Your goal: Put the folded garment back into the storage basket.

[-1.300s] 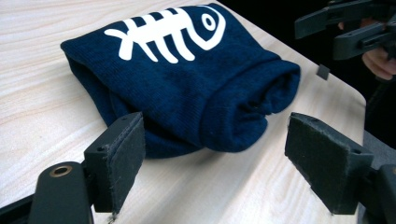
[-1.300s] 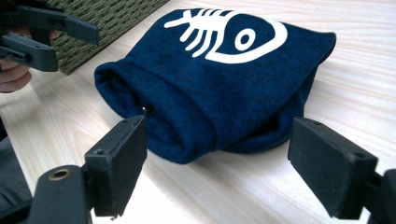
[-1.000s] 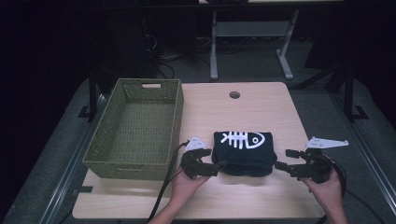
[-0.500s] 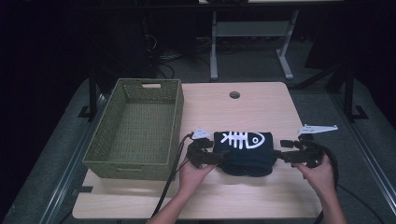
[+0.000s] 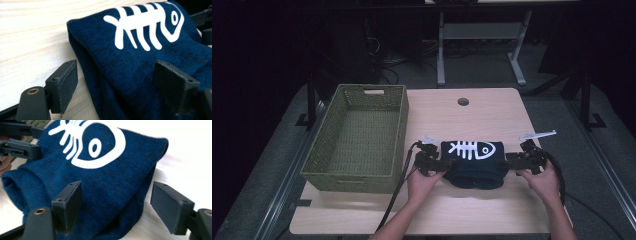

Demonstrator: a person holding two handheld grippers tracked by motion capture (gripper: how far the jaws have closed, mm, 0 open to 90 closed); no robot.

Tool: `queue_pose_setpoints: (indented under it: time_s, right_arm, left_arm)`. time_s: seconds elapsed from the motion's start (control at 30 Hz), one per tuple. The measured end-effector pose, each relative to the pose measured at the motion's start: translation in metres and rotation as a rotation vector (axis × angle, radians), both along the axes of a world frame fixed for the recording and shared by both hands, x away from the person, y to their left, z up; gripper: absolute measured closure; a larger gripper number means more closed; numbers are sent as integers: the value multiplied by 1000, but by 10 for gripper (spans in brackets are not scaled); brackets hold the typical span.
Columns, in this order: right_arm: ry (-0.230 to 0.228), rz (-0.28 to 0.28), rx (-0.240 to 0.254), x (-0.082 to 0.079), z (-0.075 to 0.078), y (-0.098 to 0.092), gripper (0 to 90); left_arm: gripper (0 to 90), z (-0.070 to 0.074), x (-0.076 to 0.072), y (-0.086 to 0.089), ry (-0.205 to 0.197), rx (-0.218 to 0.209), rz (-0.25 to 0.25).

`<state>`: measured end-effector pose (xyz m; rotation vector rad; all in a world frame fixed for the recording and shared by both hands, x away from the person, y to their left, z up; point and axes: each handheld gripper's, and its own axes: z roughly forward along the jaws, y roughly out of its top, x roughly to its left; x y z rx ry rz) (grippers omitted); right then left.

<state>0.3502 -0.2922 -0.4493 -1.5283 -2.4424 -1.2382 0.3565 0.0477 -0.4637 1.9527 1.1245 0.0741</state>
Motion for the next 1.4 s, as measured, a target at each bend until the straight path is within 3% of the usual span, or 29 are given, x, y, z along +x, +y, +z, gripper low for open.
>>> queue_pose_setpoints:
  time_s: [0.2,0.47,0.67,0.83,1.0,1.4]
  right_arm:
    - [36,-18,13,4,-12,1,318]
    - [57,-28,-16,3,-16,9,421]
    - [55,-43,5,-1,-19,12,546]
    - [71,-29,25,-4,-16,13,679]
    - [77,-12,45,-9,-10,12,697]
    - [46,-21,82,-19,11,12,710]
  left_arm:
    - [206,-7,4,-1,37,-2,0]
    - [330,-9,3,-4,42,-20,-28]
    - [464,-11,5,-5,72,-70,-46]
    - [643,-12,8,-2,109,-121,-46]
    - [676,-7,6,0,108,-138,-57]
    - [694,10,1,6,90,-176,-83]
